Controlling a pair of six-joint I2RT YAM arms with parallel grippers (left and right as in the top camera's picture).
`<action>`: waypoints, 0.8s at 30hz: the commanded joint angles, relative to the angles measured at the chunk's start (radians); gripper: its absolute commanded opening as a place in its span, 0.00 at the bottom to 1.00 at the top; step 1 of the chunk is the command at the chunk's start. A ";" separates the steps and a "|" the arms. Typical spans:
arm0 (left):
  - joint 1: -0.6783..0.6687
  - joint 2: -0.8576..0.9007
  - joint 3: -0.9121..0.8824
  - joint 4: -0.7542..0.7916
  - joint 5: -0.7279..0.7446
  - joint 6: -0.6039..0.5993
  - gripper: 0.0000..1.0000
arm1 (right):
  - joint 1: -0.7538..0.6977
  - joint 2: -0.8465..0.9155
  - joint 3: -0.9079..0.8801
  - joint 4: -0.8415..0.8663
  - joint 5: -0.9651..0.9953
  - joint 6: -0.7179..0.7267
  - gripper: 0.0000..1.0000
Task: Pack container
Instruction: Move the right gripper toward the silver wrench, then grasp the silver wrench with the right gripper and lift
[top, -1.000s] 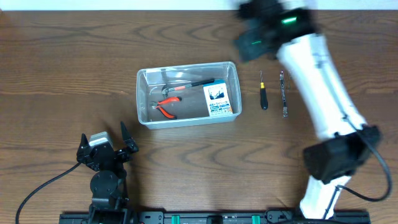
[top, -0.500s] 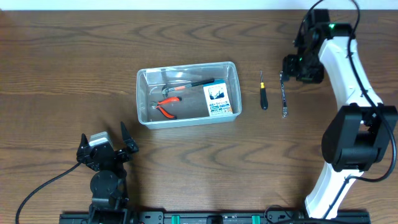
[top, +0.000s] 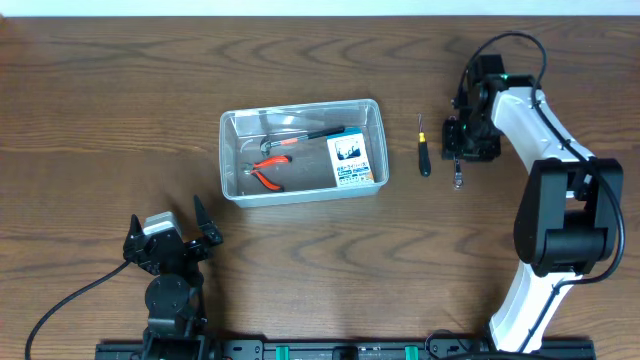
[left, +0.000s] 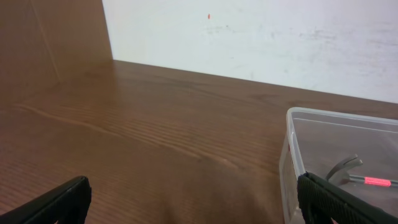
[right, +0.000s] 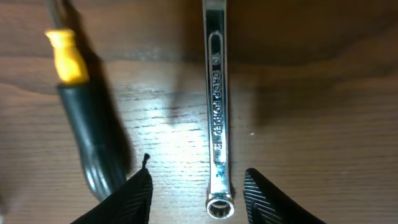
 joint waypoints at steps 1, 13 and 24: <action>-0.003 -0.004 -0.020 -0.033 -0.020 0.002 0.98 | -0.005 -0.001 -0.031 0.024 -0.002 0.002 0.45; -0.003 -0.004 -0.020 -0.033 -0.020 0.002 0.98 | -0.006 -0.001 -0.094 0.111 0.027 0.035 0.34; -0.003 -0.004 -0.020 -0.033 -0.020 0.002 0.98 | -0.006 0.000 -0.094 0.114 0.028 0.040 0.09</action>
